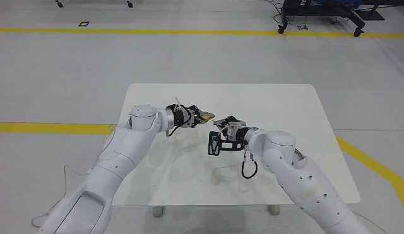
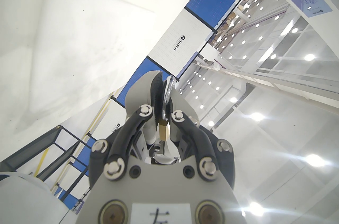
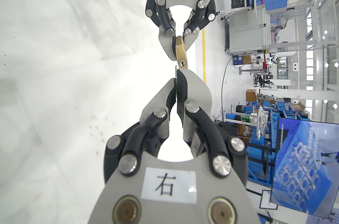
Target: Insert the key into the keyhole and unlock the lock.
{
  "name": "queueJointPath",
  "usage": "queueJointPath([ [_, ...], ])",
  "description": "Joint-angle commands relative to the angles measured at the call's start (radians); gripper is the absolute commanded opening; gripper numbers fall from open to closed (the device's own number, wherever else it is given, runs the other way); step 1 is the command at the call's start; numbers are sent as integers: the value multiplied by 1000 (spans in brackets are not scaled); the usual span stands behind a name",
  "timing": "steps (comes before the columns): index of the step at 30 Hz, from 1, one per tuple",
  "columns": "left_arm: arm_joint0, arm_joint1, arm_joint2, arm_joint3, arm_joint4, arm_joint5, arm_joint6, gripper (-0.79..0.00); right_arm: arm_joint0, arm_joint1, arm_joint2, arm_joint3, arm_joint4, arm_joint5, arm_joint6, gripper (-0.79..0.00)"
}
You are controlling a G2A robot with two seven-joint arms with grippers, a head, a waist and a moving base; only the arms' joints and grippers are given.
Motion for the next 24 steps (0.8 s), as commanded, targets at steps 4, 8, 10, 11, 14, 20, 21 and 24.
queueJointPath([
  [4,7,1,-4,-12,12,-1,10,-785,13,-4,-4,15,13,3,-3,-785],
  [8,11,1,-8,-17,17,0,15,-785,17,-5,-4,16,10,2,-3,-785],
  [10,12,1,-10,-19,18,1,16,-785,20,-6,-4,22,10,2,6,-785],
  [11,13,1,-11,-20,19,1,17,-785,22,-7,-4,24,12,1,9,-785],
  [14,14,1,-13,-23,24,2,16,-785,28,-9,-7,30,15,1,17,-785],
  [20,16,0,-15,-25,31,8,14,-785,33,-12,-11,34,16,-1,22,-785],
  [21,15,-1,-15,-24,32,10,14,-785,34,-12,-12,35,17,-2,21,-785],
  [24,15,-1,-15,-23,34,14,15,-785,38,-13,-15,37,16,-6,21,-785],
])
